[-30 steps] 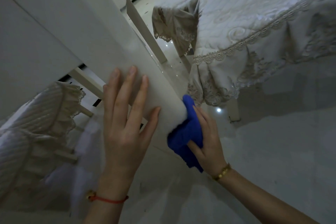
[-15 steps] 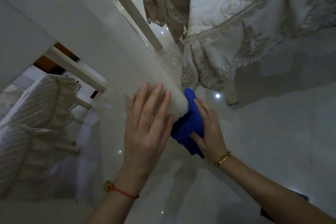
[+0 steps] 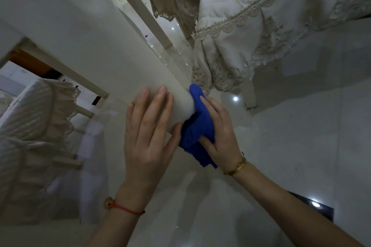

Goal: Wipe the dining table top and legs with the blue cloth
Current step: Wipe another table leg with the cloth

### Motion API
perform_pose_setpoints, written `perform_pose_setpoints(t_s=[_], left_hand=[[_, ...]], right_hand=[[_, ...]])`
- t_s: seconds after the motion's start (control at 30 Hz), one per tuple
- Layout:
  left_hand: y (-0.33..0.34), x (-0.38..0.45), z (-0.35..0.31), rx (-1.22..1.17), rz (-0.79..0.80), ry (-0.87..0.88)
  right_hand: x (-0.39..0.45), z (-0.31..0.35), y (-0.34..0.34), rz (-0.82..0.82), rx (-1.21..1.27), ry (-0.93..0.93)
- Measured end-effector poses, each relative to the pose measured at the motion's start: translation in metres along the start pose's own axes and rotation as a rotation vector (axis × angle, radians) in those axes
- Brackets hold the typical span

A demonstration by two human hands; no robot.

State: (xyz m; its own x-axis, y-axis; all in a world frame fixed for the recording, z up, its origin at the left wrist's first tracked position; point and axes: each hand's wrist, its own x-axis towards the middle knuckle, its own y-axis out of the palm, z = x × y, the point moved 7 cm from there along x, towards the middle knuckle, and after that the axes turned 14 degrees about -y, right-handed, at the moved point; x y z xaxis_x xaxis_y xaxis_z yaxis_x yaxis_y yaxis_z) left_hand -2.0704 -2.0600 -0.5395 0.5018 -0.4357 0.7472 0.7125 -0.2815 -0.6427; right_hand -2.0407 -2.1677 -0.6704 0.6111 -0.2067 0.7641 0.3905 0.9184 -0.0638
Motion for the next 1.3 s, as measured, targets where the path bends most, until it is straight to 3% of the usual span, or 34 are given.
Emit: perform_pose_setpoints(t_s=[0.23, 0.37, 0.57, 0.63, 0.77, 0.83, 0.97, 1.17, 1.23, 1.3], left_hand=[[-0.002, 0.000, -0.003, 0.003, -0.034, -0.023], [-0.002, 0.000, -0.003, -0.012, -0.033, -0.027], [-0.001, 0.001, 0.000, -0.011, -0.020, -0.007], [-0.001, 0.001, 0.001, -0.011, -0.020, -0.007], [-0.003, 0.001, -0.001, -0.014, -0.027, -0.019], [-0.003, 0.001, -0.002, -0.022, -0.020, -0.027], [-0.003, 0.001, 0.000, -0.019, -0.021, -0.025], [-0.001, 0.001, 0.001, -0.014, 0.003, -0.008], [-0.001, 0.001, 0.001, -0.012, 0.009, -0.008], [-0.002, 0.001, 0.000, -0.013, 0.013, -0.006]], right_hand=[[-0.132, -0.099, -0.005, 0.211, 0.176, 0.519], [-0.126, -0.090, -0.009, 0.275, 0.075, 0.447], [-0.030, -0.026, 0.004, 0.094, -0.012, 0.075], [-0.051, -0.048, 0.008, 0.119, 0.015, 0.147], [-0.128, -0.095, -0.002, 0.196, 0.163, 0.516], [-0.148, -0.103, -0.007, 0.231, 0.165, 0.559], [-0.127, -0.095, -0.003, 0.240, 0.145, 0.484], [0.000, -0.006, 0.000, 0.081, -0.033, -0.041], [0.000, -0.008, 0.001, 0.052, -0.021, -0.069], [-0.033, -0.034, 0.004, 0.111, -0.005, 0.044]])
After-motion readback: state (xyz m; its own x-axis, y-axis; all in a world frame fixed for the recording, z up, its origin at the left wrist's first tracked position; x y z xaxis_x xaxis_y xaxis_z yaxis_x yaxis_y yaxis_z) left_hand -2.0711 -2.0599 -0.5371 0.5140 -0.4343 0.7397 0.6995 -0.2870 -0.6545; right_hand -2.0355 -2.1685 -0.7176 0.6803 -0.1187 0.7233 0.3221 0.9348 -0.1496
